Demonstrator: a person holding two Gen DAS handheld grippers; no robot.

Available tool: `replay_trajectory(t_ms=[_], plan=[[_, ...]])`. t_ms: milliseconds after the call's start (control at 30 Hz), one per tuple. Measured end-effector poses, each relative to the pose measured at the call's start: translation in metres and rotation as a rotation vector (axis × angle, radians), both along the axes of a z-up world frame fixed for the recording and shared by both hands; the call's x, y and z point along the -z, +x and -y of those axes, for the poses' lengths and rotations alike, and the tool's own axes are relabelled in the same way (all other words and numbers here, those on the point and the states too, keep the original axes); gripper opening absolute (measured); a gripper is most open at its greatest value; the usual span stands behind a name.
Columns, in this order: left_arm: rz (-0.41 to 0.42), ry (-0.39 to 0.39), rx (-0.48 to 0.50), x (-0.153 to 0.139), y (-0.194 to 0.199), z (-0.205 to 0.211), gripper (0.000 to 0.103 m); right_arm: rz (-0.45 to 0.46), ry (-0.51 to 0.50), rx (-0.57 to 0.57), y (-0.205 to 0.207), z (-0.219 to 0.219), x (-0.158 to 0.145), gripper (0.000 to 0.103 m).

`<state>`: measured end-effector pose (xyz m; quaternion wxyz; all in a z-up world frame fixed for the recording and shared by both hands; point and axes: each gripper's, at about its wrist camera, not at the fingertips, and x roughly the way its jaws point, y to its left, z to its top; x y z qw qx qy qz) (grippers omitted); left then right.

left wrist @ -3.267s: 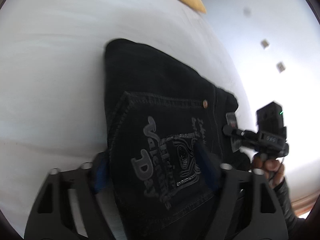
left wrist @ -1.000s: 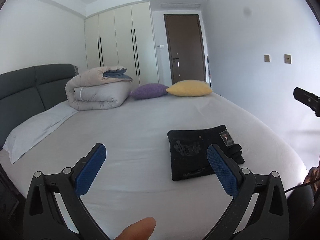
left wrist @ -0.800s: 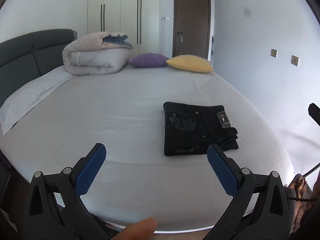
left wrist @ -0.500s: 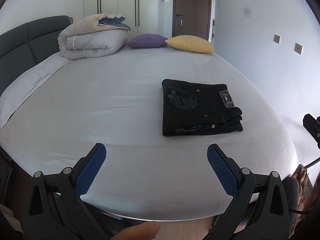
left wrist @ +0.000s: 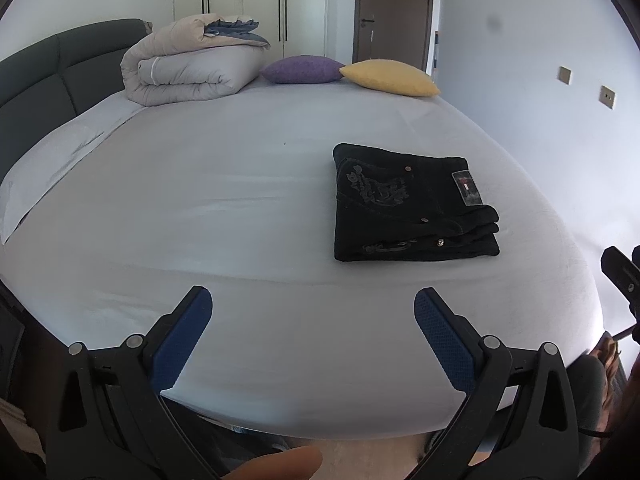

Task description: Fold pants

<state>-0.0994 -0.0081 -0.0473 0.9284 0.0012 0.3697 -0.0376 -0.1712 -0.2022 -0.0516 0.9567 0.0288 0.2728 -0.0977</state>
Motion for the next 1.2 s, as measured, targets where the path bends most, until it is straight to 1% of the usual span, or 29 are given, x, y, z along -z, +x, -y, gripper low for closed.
replay_trajectory(t_ms=[1200], plan=[[-0.01, -0.01, -0.011, 0.004, -0.0009, -0.0045, 0.103, -0.014, 0.004, -0.026, 0.0011, -0.0097, 0.0081, 0.103]])
